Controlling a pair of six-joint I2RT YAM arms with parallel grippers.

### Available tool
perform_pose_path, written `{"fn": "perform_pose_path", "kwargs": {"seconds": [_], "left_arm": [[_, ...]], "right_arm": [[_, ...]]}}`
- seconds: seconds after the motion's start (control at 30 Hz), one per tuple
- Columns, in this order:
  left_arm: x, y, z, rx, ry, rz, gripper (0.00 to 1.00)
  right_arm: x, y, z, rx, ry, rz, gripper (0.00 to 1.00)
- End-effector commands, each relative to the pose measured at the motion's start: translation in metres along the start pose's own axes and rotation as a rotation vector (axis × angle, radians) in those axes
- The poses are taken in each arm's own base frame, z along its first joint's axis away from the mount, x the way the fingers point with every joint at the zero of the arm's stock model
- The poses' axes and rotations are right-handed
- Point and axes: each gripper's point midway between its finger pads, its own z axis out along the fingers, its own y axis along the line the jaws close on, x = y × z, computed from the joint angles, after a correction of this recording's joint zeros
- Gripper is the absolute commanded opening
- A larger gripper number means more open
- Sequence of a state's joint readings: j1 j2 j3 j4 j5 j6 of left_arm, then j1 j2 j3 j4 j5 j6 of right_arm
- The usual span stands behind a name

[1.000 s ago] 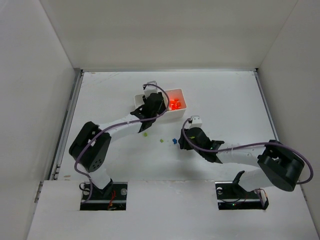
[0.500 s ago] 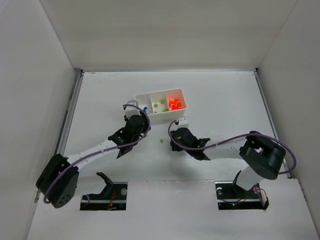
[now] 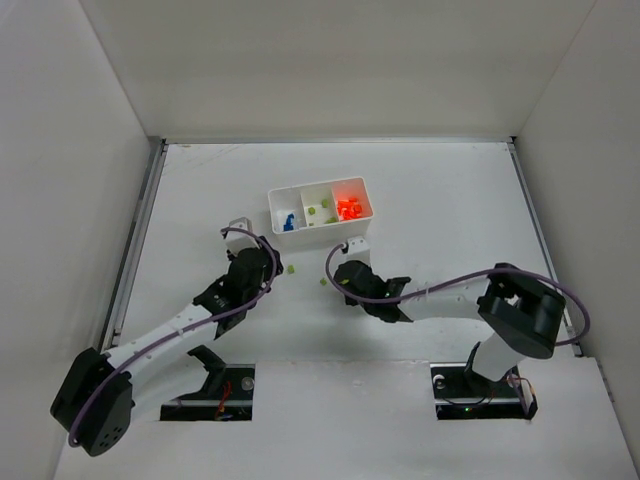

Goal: Sort the legos into containers by color

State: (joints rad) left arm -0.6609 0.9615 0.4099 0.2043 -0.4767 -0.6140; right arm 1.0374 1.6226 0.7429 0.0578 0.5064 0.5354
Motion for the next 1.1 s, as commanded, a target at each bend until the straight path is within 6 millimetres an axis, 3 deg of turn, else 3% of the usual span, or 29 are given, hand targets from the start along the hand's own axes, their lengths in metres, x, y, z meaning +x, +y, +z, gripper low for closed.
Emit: {"fn": "perform_pose_path", "kwargs": {"seconds": [0.0, 0.13, 0.23, 0.43, 0.53, 0.7, 0.93, 1.07], "left_arm": [[0.002, 0.010, -0.004, -0.010, -0.008, -0.031, 0.40], [0.010, 0.017, -0.007, -0.003, 0.004, -0.036, 0.40], [0.012, 0.024, -0.008, -0.014, 0.003, -0.051, 0.40], [0.023, 0.033, -0.014, -0.003, 0.010, -0.092, 0.39], [0.032, 0.031, -0.016, 0.019, 0.034, -0.106, 0.39], [0.041, 0.027, -0.017, 0.035, 0.055, -0.117, 0.39], [0.050, 0.019, -0.014, 0.046, 0.078, -0.097, 0.40], [0.054, 0.012, -0.011, 0.054, 0.088, -0.083, 0.40]], "right_arm": [[-0.042, 0.011, -0.027, -0.034, -0.073, 0.048, 0.18], [-0.085, 0.045, -0.046, -0.174, -0.124, 0.078, 0.18], [-0.123, 0.072, -0.045, -0.238, -0.163, 0.075, 0.18], [-0.199, 0.118, -0.013, -0.278, -0.272, 0.040, 0.20], [-0.226, 0.123, 0.016, -0.240, -0.309, -0.008, 0.20], [-0.241, 0.120, 0.051, -0.179, -0.312, -0.015, 0.23], [-0.242, 0.116, 0.069, -0.108, -0.311, -0.043, 0.25], [-0.239, 0.114, 0.067, -0.091, -0.311, -0.043, 0.40]]}}
